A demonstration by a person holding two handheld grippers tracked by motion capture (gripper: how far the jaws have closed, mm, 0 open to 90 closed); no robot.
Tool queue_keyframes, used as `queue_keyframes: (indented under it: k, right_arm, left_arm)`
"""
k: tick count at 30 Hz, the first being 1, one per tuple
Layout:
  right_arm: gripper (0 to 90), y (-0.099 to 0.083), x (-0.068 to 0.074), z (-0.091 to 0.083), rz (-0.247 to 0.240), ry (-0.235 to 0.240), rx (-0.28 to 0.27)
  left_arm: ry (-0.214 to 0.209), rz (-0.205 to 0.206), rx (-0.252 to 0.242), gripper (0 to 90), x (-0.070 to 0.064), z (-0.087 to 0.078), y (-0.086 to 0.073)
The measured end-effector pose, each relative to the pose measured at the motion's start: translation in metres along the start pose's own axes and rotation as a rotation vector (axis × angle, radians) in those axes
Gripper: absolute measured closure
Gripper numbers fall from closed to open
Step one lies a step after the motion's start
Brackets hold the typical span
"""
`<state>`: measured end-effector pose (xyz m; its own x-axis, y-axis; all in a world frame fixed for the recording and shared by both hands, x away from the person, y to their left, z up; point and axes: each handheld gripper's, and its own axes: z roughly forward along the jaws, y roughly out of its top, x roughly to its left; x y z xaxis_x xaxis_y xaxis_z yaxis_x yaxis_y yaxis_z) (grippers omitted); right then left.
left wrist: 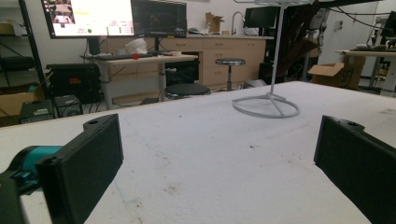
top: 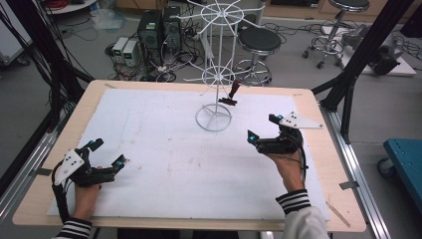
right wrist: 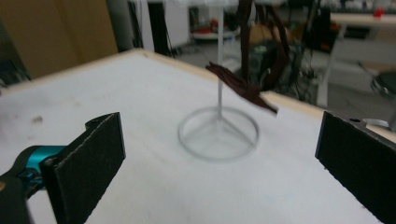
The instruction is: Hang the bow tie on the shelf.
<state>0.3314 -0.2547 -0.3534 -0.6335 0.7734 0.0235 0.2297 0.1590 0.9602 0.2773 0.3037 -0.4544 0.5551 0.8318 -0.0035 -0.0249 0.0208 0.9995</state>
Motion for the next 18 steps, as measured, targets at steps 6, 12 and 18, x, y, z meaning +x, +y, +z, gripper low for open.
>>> queue_keyframes:
  k: [6,12,18]
  right_arm:
    - [0.7,-0.034,0.003,-0.019,0.014,-0.015,-0.076]
    - [0.7,-0.066,0.002,-0.027,0.037,-0.044,-0.110]
    - [0.7,-0.086,0.007,-0.026,0.042,-0.064,-0.140]
  left_arm:
    - [0.001,0.001,0.000,1.7,0.000,0.000,0.000]
    - [0.001,0.001,0.002,1.7,0.000,0.000,0.000]
    - [0.002,0.000,0.000,1.7,0.000,0.000,0.000]
